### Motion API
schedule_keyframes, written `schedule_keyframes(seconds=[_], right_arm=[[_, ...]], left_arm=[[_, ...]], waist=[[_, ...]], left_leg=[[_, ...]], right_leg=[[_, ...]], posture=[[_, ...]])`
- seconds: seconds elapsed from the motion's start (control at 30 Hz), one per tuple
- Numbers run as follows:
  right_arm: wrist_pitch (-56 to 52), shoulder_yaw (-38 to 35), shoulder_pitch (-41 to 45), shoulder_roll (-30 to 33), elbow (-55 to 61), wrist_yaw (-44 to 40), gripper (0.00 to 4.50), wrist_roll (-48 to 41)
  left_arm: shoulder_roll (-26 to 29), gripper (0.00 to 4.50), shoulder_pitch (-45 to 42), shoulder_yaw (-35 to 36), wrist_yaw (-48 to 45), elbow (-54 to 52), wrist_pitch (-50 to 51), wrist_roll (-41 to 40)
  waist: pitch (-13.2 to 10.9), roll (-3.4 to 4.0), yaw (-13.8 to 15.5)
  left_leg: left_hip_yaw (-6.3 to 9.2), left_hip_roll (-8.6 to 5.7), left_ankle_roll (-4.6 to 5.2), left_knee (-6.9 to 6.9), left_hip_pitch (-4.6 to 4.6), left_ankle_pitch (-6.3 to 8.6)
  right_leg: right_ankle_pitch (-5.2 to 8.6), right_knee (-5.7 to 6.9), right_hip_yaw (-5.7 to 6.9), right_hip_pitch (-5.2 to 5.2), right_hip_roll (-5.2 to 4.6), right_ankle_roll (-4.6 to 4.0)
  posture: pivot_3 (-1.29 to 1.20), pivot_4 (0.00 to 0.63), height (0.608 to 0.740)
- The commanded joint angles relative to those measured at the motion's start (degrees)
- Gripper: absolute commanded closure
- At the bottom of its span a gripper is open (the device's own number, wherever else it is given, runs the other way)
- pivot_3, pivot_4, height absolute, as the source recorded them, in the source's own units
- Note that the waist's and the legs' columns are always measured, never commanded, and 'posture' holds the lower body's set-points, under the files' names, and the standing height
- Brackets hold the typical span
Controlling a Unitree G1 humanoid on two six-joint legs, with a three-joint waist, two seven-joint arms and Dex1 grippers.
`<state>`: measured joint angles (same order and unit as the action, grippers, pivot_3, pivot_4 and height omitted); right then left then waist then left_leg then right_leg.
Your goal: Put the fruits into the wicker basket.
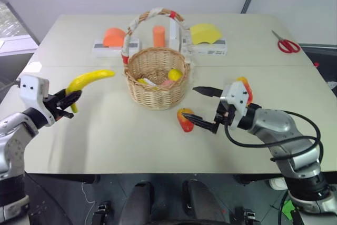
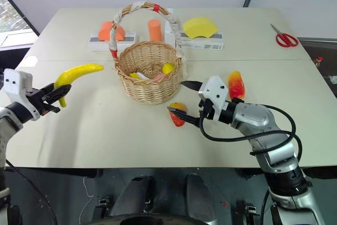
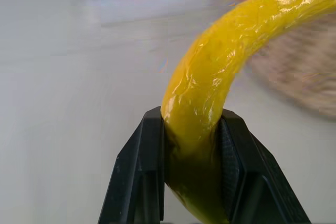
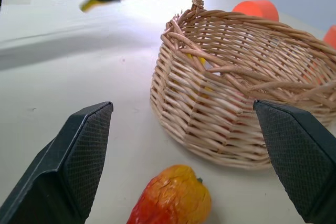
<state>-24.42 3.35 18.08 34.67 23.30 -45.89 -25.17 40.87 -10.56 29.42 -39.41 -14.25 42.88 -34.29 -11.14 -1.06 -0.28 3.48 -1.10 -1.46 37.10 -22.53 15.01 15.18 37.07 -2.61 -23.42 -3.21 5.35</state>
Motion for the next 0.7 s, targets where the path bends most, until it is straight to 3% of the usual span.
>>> schedule_keyframes(seconds=[0.03,0.2,0.37,0.5,0.7], right_arm=[[1.94,0.16,2.46,-0.85,-1.04,-1.13,0.00,0.27],[2.26,0.36,3.51,-1.15,-2.17,-1.33,0.00,0.89],[1.41,0.29,2.74,-1.22,-0.97,-0.03,0.00,1.97],[-0.14,-0.22,0.47,-0.63,0.84,1.37,0.00,2.32],[-7.97,-1.17,-2.19,-0.93,2.54,4.17,0.00,-0.55]], left_arm=[[0.77,3.73,-5.08,-4.82,1.50,-10.28,3.59,-4.67],[-1.64,3.73,-19.03,-22.06,9.77,-11.59,8.15,2.85],[-6.78,3.73,-31.72,-31.30,15.30,-1.66,11.21,9.22],[-9.11,3.73,-35.23,-33.49,14.50,3.08,10.18,11.11],[-8.46,0.85,-35.34,-34.25,11.30,4.34,7.51,13.01]], waist=[[0.02,-0.03,0.06],[0.02,-0.03,-0.24],[-0.01,-0.06,-0.82],[-0.01,-0.05,-0.88],[-0.01,-0.04,-0.56]], left_leg=[[-0.01,-0.02,0.00,0.01,0.00,0.00],[-0.02,-0.11,0.02,-0.01,0.01,-0.01],[-0.06,-0.08,0.04,0.04,0.03,-0.01],[-0.04,0.00,0.04,0.01,0.06,-0.02],[-0.04,0.03,0.01,0.03,0.03,-0.03]], right_leg=[[0.00,-0.02,0.04,0.04,-0.03,0.00],[-0.01,-0.02,0.09,0.06,0.04,0.03],[-0.01,0.06,0.09,0.01,0.45,0.05],[0.01,0.12,0.08,-0.03,0.63,0.02],[0.01,0.12,0.06,-0.04,0.55,0.03]], posture=[[0.00,0.150,0.740],[0.00,0.150,0.740],[0.00,0.150,0.740],[0.00,0.150,0.740],[0.00,0.150,0.740]])
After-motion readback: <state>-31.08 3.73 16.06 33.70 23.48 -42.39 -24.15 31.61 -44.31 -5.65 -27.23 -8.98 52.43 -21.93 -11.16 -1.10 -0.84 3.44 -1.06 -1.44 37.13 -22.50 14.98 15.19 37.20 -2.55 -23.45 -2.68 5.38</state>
